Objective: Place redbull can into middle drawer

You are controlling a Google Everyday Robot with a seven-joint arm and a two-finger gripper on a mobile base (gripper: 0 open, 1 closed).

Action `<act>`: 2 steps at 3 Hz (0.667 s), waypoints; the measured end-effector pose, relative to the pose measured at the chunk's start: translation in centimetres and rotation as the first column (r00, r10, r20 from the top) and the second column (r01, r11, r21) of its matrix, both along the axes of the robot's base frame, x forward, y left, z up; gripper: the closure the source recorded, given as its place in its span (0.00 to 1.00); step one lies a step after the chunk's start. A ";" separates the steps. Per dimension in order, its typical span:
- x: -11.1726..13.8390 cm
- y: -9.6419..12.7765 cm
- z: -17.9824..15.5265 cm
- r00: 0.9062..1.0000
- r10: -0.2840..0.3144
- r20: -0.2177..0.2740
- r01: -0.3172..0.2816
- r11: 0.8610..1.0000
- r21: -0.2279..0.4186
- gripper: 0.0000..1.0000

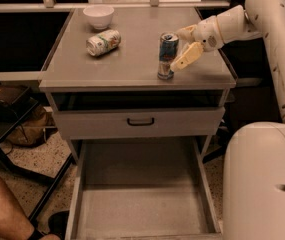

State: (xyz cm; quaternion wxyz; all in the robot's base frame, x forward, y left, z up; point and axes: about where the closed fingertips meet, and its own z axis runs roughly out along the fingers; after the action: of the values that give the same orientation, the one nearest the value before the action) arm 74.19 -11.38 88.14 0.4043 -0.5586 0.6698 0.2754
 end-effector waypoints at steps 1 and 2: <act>0.7 1.4 -0.5 1.000 0.022 -0.001 -0.022 1.000 0.010 0.00; 0.9 2.0 -0.6 1.000 0.028 -0.014 -0.028 0.999 0.031 0.00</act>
Offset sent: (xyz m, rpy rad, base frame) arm 0.0120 0.0191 -0.0016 0.0525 0.0263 0.0303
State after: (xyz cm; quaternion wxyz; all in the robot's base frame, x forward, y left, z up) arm 75.09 -9.34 87.51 0.4043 -0.5596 0.6605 0.2952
